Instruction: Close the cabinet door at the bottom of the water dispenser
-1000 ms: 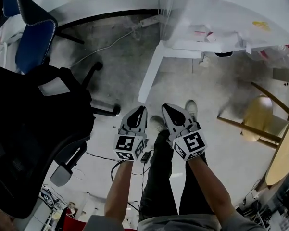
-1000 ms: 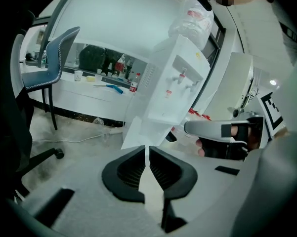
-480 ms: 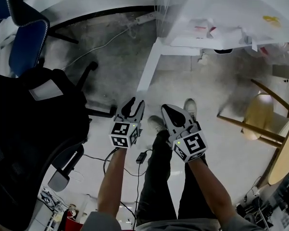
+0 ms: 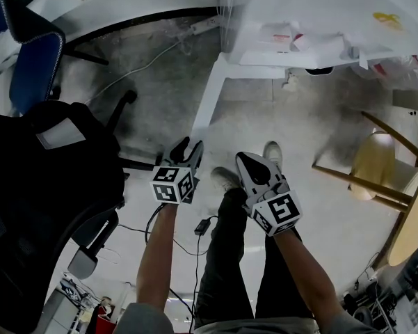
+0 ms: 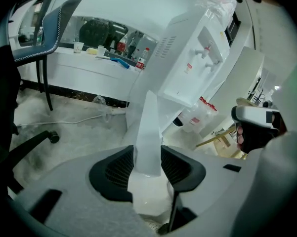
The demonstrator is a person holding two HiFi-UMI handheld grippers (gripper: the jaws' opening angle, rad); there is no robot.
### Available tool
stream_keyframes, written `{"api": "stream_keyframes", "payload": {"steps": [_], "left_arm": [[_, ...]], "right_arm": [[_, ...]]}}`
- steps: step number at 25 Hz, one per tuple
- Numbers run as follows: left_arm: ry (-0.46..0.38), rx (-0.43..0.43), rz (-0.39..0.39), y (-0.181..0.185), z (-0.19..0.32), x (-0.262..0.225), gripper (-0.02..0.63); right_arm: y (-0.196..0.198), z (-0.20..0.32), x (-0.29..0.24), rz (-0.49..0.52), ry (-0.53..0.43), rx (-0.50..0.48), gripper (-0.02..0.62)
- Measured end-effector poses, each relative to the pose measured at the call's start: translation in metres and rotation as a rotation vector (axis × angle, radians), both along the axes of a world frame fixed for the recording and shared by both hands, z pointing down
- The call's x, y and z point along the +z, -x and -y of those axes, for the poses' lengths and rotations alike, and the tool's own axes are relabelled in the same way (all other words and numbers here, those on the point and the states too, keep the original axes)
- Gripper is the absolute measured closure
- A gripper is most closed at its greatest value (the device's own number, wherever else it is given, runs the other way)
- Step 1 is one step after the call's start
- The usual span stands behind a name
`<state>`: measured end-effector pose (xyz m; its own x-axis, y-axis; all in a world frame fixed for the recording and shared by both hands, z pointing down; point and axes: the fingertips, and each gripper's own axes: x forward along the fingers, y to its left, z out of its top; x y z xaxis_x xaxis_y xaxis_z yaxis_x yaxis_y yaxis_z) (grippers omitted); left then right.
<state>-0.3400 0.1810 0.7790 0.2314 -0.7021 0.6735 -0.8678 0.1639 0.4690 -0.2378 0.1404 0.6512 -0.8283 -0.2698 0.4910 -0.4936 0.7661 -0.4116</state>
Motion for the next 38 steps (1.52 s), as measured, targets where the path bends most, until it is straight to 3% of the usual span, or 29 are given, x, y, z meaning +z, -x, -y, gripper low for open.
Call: {"api": "stream_keyframes", "payload": {"steps": [11,21,38], "left_arm": [[0.017,-0.01,-0.014,-0.011,0.001,0.003,0.448],[0.034,0.013,-0.072,-0.048,0.007,0.004,0.449],[0.049,0.201,-0.118,-0.137,0.042,0.003,0.466]], "right_arm": [[-0.015,0.006,0.001,0.006,0.005,0.019,0.584],[-0.037,0.017,0.003,0.007,0.009,0.048,0.584],[-0.1,0.048,0.006,0.008,0.021,0.157,0.584]]}}
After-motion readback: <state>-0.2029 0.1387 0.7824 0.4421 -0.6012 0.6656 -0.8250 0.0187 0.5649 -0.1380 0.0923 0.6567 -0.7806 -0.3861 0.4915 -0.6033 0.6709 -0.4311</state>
